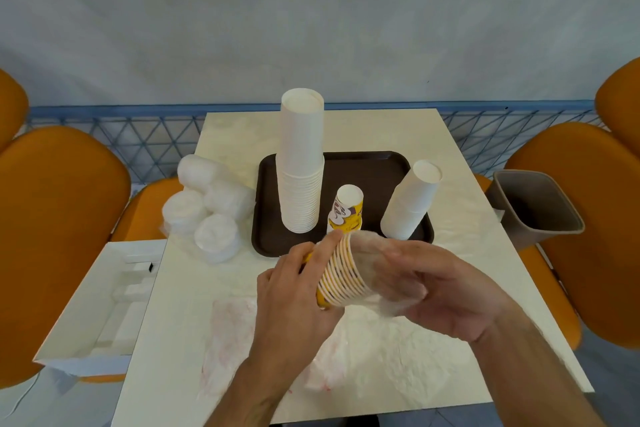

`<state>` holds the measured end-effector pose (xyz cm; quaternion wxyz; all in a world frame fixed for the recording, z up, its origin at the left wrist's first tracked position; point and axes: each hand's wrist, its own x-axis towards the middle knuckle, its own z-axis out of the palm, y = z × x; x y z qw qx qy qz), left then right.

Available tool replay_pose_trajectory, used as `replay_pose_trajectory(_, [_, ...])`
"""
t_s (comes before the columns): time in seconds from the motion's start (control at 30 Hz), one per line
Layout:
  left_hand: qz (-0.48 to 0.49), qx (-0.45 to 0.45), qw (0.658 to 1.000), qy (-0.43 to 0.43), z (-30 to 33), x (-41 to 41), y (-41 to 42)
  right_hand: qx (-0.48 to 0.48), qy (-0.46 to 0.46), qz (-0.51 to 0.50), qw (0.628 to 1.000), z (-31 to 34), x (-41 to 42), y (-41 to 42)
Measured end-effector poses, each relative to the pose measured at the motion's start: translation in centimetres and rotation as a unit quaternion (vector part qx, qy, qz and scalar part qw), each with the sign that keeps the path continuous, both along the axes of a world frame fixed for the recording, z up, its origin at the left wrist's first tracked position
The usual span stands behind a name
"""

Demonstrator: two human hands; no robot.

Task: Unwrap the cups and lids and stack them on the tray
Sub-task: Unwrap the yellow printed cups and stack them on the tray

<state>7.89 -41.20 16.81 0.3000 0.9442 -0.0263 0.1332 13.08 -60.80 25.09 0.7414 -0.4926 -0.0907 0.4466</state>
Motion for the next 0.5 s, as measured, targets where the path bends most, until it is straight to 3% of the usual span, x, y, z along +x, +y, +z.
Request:
replay_pose_trajectory(0.13, [0.016,-0.012,1.000,0.020,0.0,0.3,0.6,0.023,0.041,-0.051,0.998,0.2,0.0,-0.6])
replay_pose_trajectory(0.3, [0.014,-0.012,1.000,0.022,-0.1,0.1,0.8,0.001,-0.006,-0.168,0.986,1.5,0.5,-1.5])
replay_pose_trajectory(0.4, [0.003,-0.020,0.999,0.025,-0.1,-0.2,0.7,-0.138,-0.100,-0.242,0.955,2.0,0.8,-1.2])
replay_pose_trajectory(0.5, [-0.008,-0.020,0.999,0.028,0.0,-0.3,0.4,-0.309,-0.212,-0.209,0.903,1.6,1.3,-0.6])
